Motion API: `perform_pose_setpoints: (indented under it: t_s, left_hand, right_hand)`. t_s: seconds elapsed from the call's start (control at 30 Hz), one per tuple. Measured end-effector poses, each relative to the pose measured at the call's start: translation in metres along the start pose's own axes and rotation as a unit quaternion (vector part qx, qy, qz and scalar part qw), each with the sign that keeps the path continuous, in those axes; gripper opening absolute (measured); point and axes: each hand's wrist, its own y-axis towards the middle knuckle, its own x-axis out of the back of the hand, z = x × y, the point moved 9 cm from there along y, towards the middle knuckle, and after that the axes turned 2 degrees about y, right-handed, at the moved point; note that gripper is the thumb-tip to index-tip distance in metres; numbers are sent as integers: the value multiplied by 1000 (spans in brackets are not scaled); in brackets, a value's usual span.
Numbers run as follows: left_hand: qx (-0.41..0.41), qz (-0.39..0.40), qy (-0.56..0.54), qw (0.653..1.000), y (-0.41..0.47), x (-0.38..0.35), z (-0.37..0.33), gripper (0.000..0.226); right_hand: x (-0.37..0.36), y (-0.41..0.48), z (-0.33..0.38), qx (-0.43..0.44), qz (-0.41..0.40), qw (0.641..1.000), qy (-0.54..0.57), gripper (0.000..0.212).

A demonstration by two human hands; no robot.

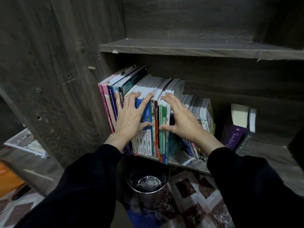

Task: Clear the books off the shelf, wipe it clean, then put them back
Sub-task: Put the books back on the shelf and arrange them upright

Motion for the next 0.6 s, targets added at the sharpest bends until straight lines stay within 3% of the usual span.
perform_pose_setpoints:
  t_s: [0.37, 0.6]
  left_hand:
    - [42, 46, -17, 998, 0, 1, -2, 99]
    - [58, -35, -87, 994, -12, 17, -5, 73]
  right_hand:
    - [1, -1, 3, -13, 0, 1000, -10, 103]
    - [2, -2, 1, -25, 4, 999, -37, 103]
